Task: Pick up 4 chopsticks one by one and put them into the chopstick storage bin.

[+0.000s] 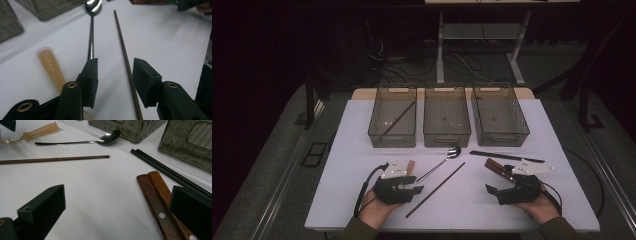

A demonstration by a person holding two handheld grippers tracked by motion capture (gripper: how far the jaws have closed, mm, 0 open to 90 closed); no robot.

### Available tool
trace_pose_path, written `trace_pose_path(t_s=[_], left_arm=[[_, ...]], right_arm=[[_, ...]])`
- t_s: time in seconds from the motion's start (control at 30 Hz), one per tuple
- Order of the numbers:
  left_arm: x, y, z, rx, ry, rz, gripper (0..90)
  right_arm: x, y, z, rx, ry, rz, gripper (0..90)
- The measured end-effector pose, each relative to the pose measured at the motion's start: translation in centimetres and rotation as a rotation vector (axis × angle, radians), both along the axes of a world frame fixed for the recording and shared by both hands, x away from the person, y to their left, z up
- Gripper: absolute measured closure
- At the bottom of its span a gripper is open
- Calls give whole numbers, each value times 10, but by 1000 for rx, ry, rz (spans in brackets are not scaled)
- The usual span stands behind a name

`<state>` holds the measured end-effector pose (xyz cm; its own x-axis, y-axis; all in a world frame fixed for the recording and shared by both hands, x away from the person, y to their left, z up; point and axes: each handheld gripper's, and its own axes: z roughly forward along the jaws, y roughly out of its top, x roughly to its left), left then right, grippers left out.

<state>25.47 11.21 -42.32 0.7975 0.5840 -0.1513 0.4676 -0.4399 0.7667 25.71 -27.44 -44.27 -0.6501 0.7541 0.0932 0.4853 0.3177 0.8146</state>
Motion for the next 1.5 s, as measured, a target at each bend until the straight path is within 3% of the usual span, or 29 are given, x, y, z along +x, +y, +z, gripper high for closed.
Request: trace_pose_path(t_s=[0.27,0.4,0.47,0.5,0.53,1.13,1.27,1.43,1.5], left_arm=[[-2,-9,-4,14,10,-52,696],[-3,-14,-5,13,18,-66,732],[-2,-16,-6,32,19,-86,740],[-3,-19,-7,16,24,-76,742],[-3,-19,-7,36,20,-92,743],[3,-31,-20,77,57,-83,782],[5,-32,-23,122,55,-114,800],[1,-37,-24,132,25,-102,808],[0,-37,-23,161,10,-114,822]], right_arm=[[0,0,0,-4,0,5,5],[1,1,-1,-6,-1,5,5],[1,1,-1,-6,-1,5,5],[1,1,-1,-6,-1,5,5],[1,1,-1,-6,-1,5,5],[1,1,-1,-6,-1,6,5],[1,1,0,-5,-1,7,5],[1,0,-1,-6,-1,6,5],[1,1,0,-5,0,6,5]])
